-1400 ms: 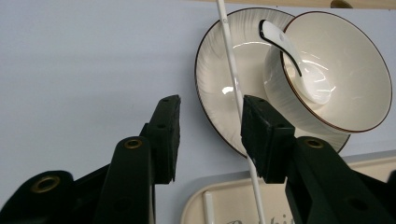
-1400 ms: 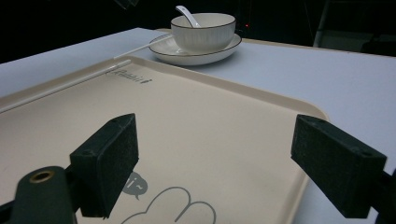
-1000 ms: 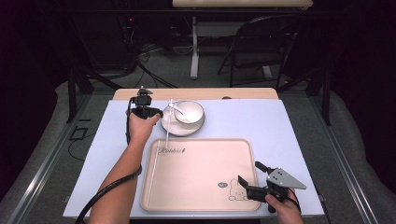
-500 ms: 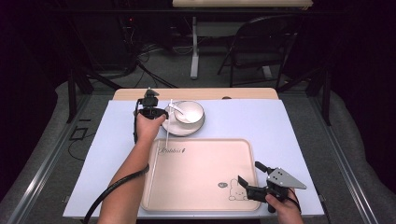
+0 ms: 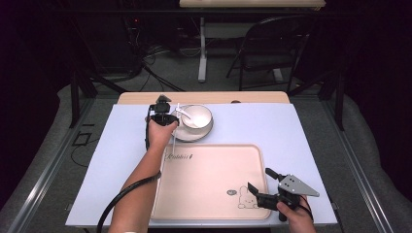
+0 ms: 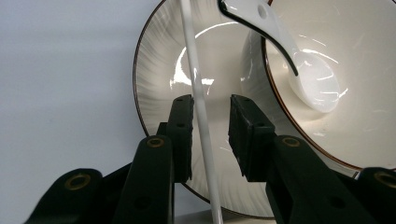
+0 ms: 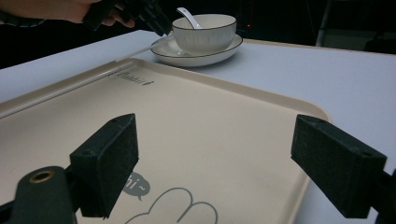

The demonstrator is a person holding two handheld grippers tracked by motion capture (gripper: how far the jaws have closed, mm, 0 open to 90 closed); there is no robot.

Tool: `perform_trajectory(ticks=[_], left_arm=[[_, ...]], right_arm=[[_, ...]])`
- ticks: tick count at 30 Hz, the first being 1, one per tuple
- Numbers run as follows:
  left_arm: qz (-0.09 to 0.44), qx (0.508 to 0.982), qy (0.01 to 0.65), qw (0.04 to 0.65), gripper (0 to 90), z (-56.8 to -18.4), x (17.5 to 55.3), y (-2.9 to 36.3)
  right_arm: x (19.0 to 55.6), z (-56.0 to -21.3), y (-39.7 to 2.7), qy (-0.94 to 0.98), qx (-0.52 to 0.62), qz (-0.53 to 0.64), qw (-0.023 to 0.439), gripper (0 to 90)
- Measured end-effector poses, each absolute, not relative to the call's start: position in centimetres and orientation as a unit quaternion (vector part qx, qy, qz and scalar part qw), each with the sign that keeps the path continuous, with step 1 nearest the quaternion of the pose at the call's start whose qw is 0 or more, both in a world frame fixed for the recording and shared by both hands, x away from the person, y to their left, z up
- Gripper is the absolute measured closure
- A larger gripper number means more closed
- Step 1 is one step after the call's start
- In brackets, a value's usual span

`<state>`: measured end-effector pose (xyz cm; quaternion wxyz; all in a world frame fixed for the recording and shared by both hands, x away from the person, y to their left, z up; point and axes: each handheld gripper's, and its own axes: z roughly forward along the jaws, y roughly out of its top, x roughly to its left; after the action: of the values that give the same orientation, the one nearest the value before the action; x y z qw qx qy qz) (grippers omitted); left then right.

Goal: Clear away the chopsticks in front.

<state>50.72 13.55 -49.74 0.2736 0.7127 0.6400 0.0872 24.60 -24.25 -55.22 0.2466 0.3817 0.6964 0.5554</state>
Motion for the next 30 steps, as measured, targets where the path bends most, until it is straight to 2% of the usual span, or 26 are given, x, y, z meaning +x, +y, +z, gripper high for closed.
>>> perform_trajectory(ticks=[12,26,30], left_arm=[[0.086,0.713,0.646,0.258,74.6,-50.9,51.3,13.2],[0.054,0.698,0.671,0.244,84.0,-51.2,51.7,13.3],[0.046,0.690,0.678,0.249,84.2,-51.2,51.7,13.5]], right_arm=[[24.5,-55.2,-24.2,0.697,0.380,0.557,0.245,14.2],[24.5,-55.2,-24.2,0.696,0.378,0.559,0.245,14.2],[24.5,-55.2,-24.2,0.696,0.379,0.559,0.245,14.2]])
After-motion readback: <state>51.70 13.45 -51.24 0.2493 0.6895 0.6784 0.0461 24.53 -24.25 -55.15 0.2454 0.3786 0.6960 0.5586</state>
